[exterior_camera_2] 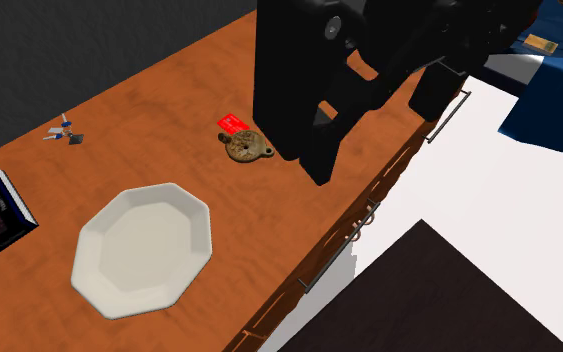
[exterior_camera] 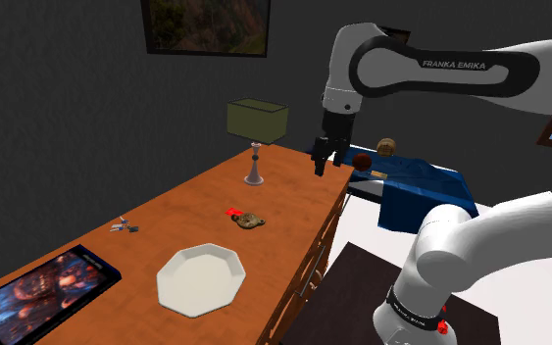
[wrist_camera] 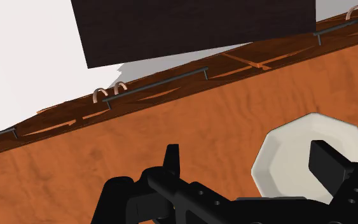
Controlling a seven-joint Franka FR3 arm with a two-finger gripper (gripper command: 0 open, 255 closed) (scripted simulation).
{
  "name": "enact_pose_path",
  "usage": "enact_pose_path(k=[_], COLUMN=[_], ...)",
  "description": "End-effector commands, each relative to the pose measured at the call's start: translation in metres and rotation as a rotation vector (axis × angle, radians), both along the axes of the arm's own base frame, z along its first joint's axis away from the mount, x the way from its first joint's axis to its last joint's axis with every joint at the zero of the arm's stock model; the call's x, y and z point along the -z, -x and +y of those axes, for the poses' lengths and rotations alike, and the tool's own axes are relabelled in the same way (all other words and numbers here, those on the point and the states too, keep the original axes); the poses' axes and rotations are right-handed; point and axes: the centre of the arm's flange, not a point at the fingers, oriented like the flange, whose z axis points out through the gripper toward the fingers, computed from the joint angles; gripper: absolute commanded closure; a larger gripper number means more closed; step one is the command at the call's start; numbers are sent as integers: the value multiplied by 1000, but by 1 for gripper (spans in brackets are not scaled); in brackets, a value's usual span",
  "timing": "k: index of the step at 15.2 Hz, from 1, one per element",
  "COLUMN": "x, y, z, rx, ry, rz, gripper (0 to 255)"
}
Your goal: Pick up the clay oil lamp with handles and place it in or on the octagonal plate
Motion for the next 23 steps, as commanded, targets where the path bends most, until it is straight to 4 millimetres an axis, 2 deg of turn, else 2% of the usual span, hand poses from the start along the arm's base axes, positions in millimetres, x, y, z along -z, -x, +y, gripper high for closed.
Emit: enact_pose_path(k=[1, 23], x=[0, 230], y=[0, -159], z=[0, -75], rx=[0, -136], ry=[0, 0], rz=[0, -11], gripper=[0, 0])
